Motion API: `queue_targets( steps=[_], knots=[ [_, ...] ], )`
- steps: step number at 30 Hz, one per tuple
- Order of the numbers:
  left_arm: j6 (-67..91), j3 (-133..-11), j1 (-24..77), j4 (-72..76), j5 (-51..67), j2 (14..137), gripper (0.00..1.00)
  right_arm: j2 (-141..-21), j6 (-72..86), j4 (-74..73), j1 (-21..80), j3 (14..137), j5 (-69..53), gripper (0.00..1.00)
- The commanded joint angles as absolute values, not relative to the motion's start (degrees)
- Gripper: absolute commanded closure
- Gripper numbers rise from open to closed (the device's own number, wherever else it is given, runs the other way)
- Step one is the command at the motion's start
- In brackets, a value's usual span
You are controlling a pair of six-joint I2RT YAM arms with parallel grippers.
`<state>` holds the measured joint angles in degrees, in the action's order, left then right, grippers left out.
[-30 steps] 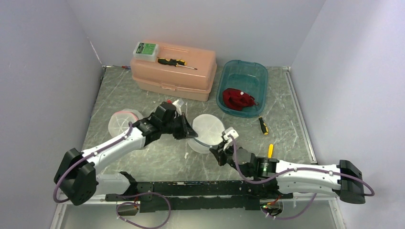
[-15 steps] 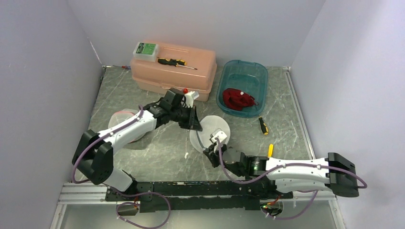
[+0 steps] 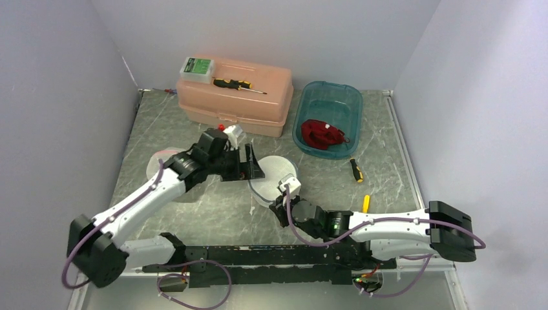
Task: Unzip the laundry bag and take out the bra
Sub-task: Unzip the laundry bag at the center of the board.
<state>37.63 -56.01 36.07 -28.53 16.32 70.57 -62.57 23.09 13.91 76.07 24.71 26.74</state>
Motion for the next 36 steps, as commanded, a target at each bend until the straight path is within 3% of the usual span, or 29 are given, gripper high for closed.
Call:
queue_targets(
  steps=[1, 9, 15, 19, 25, 28, 34, 36],
  knots=[
    [48.70, -53.08, 35.95, -34.06, 11.25, 63.62, 0.06, -63.90, 24.14, 17.89, 76.21, 28.51, 27.42, 1.00],
    [67.06, -38.23, 36.67, -19.41, 16.30, 55.07, 0.06, -67.93, 21.24, 19.42, 76.05, 31.55, 23.90, 1.00],
    [69.50, -39.55, 38.68, -14.86, 17.03, 60.41, 0.06, -68.76, 20.07, 18.02, 76.16, 32.38, 22.42, 1.00],
    [71.08, -39.44, 39.62, -12.50, 15.97, 63.26, 0.14, -68.97, 20.36, 17.62, 76.05, 32.23, 22.17, 1.00],
    [71.49, -38.56, 39.73, -10.16, 15.35, 65.11, 0.47, -67.69, 20.96, 16.50, 76.11, 30.99, 23.32, 1.00],
    [70.91, -38.80, 39.73, -10.90, 14.63, 65.13, 0.56, -66.17, 21.41, 15.43, 76.10, 29.85, 24.26, 1.00],
    [69.08, -39.65, 39.56, -11.82, 13.65, 66.39, 0.92, -60.86, 23.29, 10.93, 76.11, 28.10, 26.44, 1.00],
    [68.40, -40.17, 39.46, -12.08, 13.72, 67.02, 0.97, -59.00, 23.66, 9.00, 76.07, 27.25, 28.20, 1.00]
  ],
)
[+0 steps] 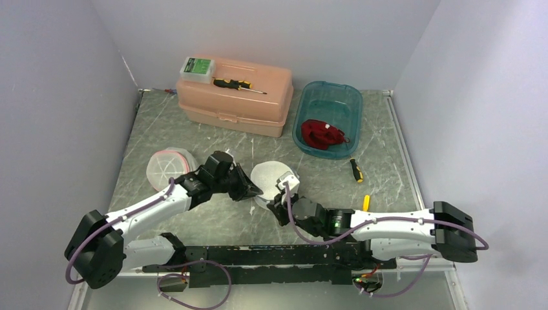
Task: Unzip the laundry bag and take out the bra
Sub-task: Unzip the laundry bag at the center of the board.
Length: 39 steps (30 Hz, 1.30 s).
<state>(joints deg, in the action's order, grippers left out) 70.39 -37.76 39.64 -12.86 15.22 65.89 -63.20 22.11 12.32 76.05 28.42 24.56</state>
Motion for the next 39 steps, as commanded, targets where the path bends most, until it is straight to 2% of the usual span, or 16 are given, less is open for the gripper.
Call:
queue_targets(
  steps=[1, 7, 11, 18, 23, 25, 29, 32, 39],
  knots=[
    [68.00, -40.39, 39.46, -12.17, 13.83, 67.31, 0.97, -58.30, 24.02, 7.85, 75.92, 26.94, 28.99, 1.00],
    [63.73, -42.14, 38.71, -12.88, 14.72, 68.12, 0.97, -53.15, 28.12, 1.19, 72.63, 24.80, 31.98, 1.00],
    [54.90, -45.30, 37.25, -12.58, 18.43, 69.89, 0.97, -49.21, 24.01, 1.39, 73.56, 25.55, 30.81, 1.00],
    [31.56, -64.86, 35.31, -25.56, 30.66, 82.21, 0.97, -47.73, 18.68, 3.96, 76.72, 28.10, 26.99, 1.00],
    [24.88, -68.49, 35.24, -26.62, 37.85, 90.20, 0.94, -51.45, 20.85, 6.66, 77.79, 28.90, 25.75, 1.00],
    [26.18, -67.33, 35.24, -25.80, 36.49, 91.77, 0.84, -53.87, 22.97, 7.32, 77.85, 28.95, 26.97, 1.00],
    [30.72, -62.55, 35.16, -24.13, 30.77, 87.99, 0.33, -57.43, 25.46, 9.25, 77.80, 28.83, 29.79, 1.00],
    [34.54, -60.63, 34.74, -26.51, 25.29, 82.72, 0.08, -59.70, 25.67, 10.49, 77.79, 29.66, 30.30, 1.00],
    [43.40, -56.69, 34.63, -33.97, 21.51, 72.07, 0.06, -64.31, 24.45, 11.92, 77.66, 32.73, 30.30, 1.00]
  ],
)
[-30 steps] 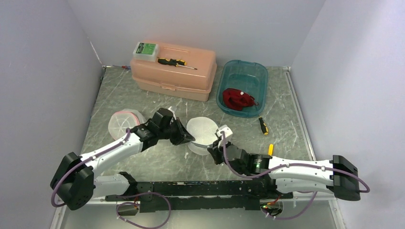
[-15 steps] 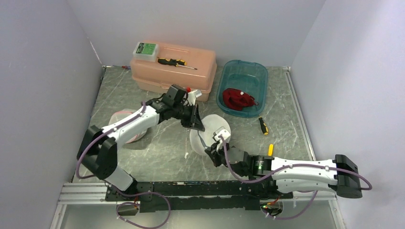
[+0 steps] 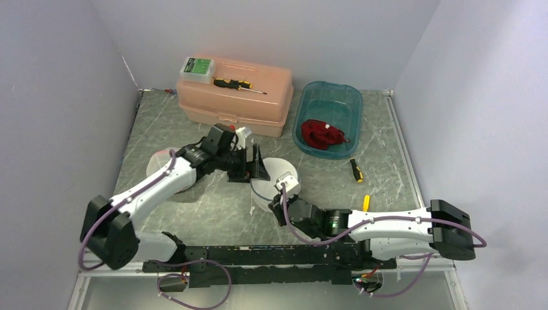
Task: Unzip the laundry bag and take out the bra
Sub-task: Unzip the laundry bag at the center of the board.
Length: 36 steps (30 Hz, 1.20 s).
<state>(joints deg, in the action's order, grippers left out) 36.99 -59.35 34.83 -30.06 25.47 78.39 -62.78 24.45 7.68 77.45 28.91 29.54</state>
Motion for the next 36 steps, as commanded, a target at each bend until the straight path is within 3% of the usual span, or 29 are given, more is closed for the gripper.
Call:
queue_targets(
  steps=[1, 5, 10, 20, 24, 31, 34, 36],
  knots=[
    [44.82, -55.61, 34.71, -34.72, 20.90, 70.33, 0.06, -64.79, 24.27, 12.06, 77.68, 33.16, 30.14, 1.00],
    [50.44, -51.29, 34.81, -37.38, 18.60, 63.87, 0.06, -67.02, 23.66, 12.76, 77.35, 34.84, 29.10, 1.00],
    [60.01, -43.45, 36.82, -29.24, 19.23, 58.04, 0.06, -69.55, 22.15, 14.71, 77.20, 36.06, 26.01, 1.00],
    [67.54, -42.19, 36.99, -20.16, 15.62, 62.62, 0.08, -70.30, 20.49, 14.83, 77.24, 35.89, 22.20, 1.00],
    [68.48, -41.13, 36.98, -16.65, 16.07, 65.40, 0.28, -69.09, 20.94, 14.35, 77.22, 35.13, 22.85, 1.00],
    [68.28, -41.23, 36.92, -15.00, 16.49, 67.95, 0.81, -67.17, 21.54, 12.73, 77.20, 34.22, 25.37, 1.00],
    [67.07, -42.20, 36.90, -16.04, 15.80, 68.36, 0.94, -65.65, 21.87, 10.94, 77.19, 33.64, 26.79, 1.00],
    [65.90, -42.93, 36.79, -16.52, 15.55, 68.80, 0.97, -64.26, 22.29, 9.57, 77.23, 32.93, 28.05, 1.00]
  ],
)
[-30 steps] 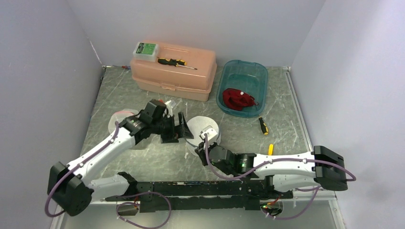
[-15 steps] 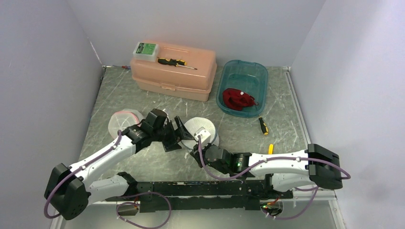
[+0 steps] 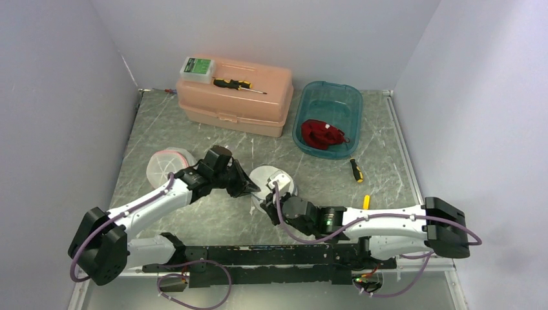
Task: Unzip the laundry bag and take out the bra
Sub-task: Unzip the laundry bag at the center of the board.
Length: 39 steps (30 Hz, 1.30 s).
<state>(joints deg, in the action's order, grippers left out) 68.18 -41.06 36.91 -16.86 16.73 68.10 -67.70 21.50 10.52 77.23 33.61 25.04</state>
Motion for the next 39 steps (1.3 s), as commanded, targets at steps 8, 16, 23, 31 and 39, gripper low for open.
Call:
queue_targets(
  steps=[8, 16, 23, 31, 39],
  knots=[
    [61.88, -45.67, 35.81, -18.71, 16.48, 70.82, 0.97, -55.78, 26.15, 1.56, 76.22, 28.92, 34.40, 1.00],
    [52.63, -49.75, 34.82, -17.57, 21.02, 72.71, 0.97, -45.77, 24.00, -2.10, 74.52, 25.30, 35.04, 1.00],
    [33.22, -64.95, 34.59, -24.05, 36.25, 83.03, 0.97, -38.97, 17.74, 2.36, 75.28, 24.96, 23.71, 1.00],
    [29.12, -68.36, 34.48, -27.23, 36.48, 91.60, 0.61, -50.31, 20.04, 9.12, 76.03, 26.41, 24.11, 1.00],
    [33.62, -62.49, 34.45, -32.57, 25.95, 79.63, 0.06, -59.05, 23.96, 12.97, 76.11, 28.91, 27.55, 1.00]
  ],
)
